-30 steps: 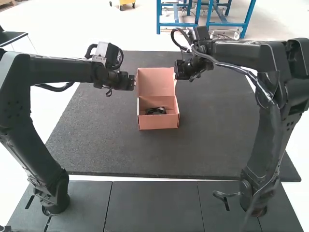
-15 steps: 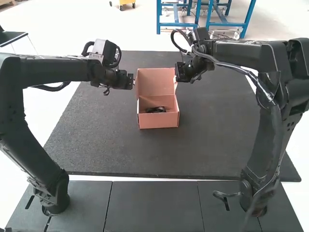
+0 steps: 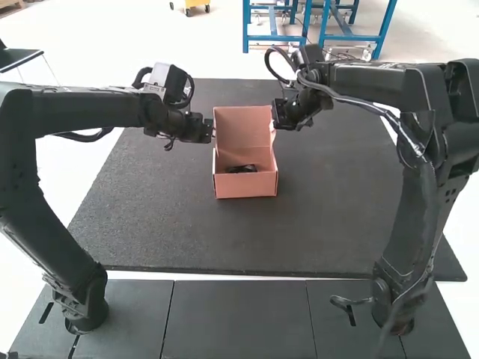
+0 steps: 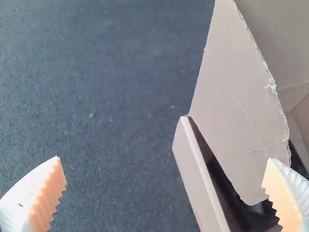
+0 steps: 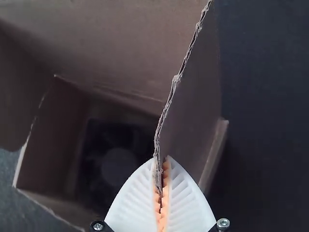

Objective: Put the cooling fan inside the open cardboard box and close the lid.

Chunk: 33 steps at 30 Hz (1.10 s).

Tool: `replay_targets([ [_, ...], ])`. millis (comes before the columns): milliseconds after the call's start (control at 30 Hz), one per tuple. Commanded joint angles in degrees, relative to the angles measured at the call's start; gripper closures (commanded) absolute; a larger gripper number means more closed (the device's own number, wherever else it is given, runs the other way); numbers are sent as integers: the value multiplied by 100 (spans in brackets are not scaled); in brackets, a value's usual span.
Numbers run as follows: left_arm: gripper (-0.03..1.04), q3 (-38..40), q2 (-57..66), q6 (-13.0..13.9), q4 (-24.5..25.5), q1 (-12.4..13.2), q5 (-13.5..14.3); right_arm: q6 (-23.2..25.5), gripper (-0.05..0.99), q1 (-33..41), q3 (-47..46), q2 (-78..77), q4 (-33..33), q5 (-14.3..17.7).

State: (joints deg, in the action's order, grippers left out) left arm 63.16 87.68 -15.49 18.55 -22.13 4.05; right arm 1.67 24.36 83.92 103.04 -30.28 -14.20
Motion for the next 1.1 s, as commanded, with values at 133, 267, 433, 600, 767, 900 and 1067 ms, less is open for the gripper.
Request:
replay_targets([
  [133,5,232,-418,28,176,-46,-89,-211,95,104,89,-153,-347,-57],
  [267,5,215,-550,19,290,-46,-80,-229,95,113,89,-162,-496,-57],
  [433,5,171,-682,46,387,-28,-80,-290,95,104,81,-162,-733,-66],
  [600,5,162,-787,37,439,-11,-80,-378,95,104,63,-162,-980,-57],
  [767,5,162,-840,28,413,25,-71,-343,90,104,107,-162,-1023,-48],
  [900,5,162,-840,19,299,174,-1,-308,23,113,283,-162,-1120,-39],
  [1067,5,197,-805,19,132,192,87,-343,3,113,617,-250,-1366,-66],
])
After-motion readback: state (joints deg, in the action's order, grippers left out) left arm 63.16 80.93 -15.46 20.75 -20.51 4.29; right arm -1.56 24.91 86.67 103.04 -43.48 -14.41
